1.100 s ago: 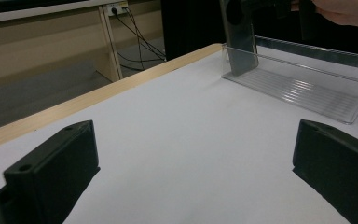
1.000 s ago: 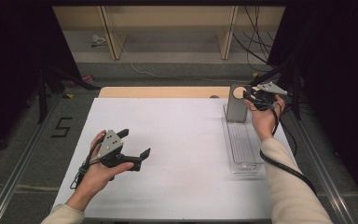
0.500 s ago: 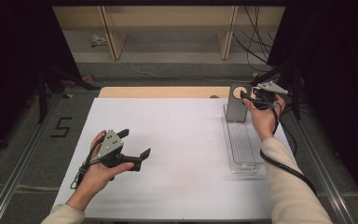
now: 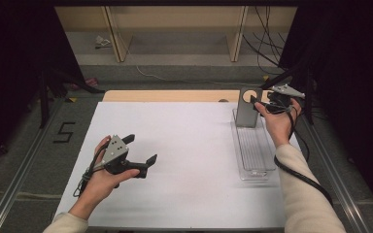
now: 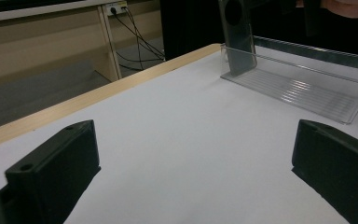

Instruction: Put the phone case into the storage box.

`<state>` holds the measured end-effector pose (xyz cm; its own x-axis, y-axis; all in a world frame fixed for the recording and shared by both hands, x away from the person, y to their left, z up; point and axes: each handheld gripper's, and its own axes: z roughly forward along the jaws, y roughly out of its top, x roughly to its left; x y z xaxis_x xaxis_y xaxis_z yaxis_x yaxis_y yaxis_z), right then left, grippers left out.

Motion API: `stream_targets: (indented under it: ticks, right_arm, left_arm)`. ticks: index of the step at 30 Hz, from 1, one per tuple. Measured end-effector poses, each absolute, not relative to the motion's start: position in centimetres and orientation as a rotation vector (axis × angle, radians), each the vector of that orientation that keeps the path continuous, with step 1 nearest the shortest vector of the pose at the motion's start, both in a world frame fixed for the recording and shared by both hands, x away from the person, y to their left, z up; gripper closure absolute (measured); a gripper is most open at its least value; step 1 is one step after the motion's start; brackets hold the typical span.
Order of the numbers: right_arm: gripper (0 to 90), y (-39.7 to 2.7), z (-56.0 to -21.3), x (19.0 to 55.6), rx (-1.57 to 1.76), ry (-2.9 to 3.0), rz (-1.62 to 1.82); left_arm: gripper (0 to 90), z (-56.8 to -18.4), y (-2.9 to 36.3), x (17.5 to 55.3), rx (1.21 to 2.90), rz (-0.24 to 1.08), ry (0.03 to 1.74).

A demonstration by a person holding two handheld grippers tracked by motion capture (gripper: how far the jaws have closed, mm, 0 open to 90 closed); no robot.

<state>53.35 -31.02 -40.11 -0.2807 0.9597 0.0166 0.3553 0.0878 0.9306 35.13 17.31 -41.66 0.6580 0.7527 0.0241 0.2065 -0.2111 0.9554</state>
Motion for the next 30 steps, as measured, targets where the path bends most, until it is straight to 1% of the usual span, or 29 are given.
stream_targets:
  ticks: [11,30]
  right_arm:
    - [23.1,-31.8,-40.1,51.9,1.335,1.725,1.195]
    - [22.0,-31.1,-39.6,50.4,1.302,1.754,1.187]
  left_arm:
    - [0.6,-41.5,17.2,35.0,1.75,0.603,0.774]
    - [0.6,-41.6,17.2,35.0,1.752,0.6,0.777]
